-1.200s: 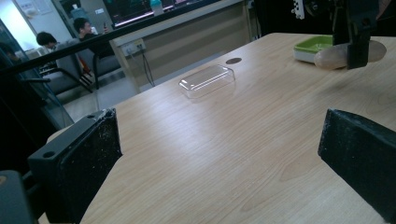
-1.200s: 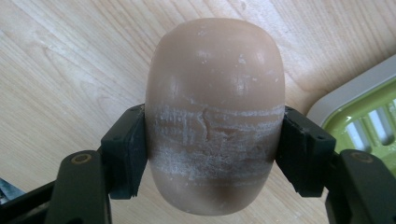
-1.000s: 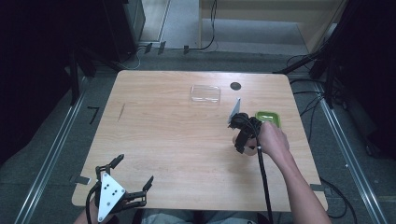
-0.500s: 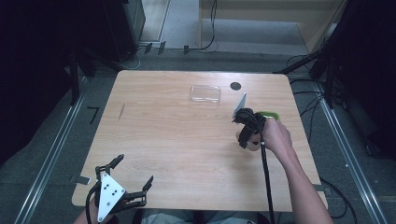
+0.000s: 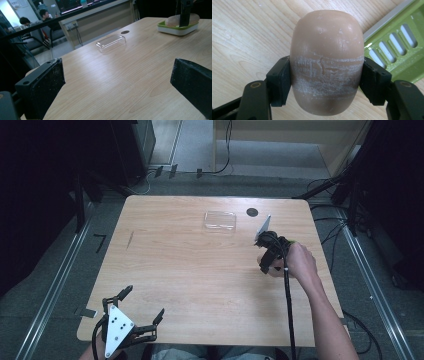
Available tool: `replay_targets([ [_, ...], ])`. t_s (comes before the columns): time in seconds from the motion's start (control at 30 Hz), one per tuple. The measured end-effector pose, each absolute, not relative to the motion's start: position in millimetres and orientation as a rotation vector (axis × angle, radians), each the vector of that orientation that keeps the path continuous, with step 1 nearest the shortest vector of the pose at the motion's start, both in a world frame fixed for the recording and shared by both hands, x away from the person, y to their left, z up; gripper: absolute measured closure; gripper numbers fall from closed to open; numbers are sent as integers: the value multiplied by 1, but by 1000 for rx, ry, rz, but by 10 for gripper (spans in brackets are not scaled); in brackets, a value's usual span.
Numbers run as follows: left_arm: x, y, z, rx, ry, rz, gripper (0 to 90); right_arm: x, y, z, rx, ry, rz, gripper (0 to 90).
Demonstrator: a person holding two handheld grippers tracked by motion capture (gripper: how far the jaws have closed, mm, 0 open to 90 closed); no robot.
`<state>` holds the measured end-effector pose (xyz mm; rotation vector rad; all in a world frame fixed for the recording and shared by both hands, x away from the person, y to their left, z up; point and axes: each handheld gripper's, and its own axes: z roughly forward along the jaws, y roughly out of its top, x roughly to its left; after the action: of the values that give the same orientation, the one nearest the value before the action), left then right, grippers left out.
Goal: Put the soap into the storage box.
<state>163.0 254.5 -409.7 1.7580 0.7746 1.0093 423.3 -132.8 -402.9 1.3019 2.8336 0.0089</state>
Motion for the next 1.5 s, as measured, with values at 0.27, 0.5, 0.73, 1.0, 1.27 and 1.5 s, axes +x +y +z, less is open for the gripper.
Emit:
replay_targets([
  [0.27,163,255,-410,1760,774,1010,0,428,-139,-403,1333,2809,25,334],
  [0.5,163,255,-410,1759,774,1010,0,433,-144,-403,1348,2789,29,334],
  [0.73,163,255,-410,1759,775,1009,0,439,-153,-405,1396,2757,58,334],
  [1.0,163,255,-410,1760,775,1010,0,446,-162,-407,1473,2708,103,334],
  [1.27,163,255,-410,1758,776,1010,0,452,-171,-409,1538,2636,146,334],
  [1.5,163,255,-410,1759,776,1009,0,456,-176,-412,1607,2581,172,334],
])
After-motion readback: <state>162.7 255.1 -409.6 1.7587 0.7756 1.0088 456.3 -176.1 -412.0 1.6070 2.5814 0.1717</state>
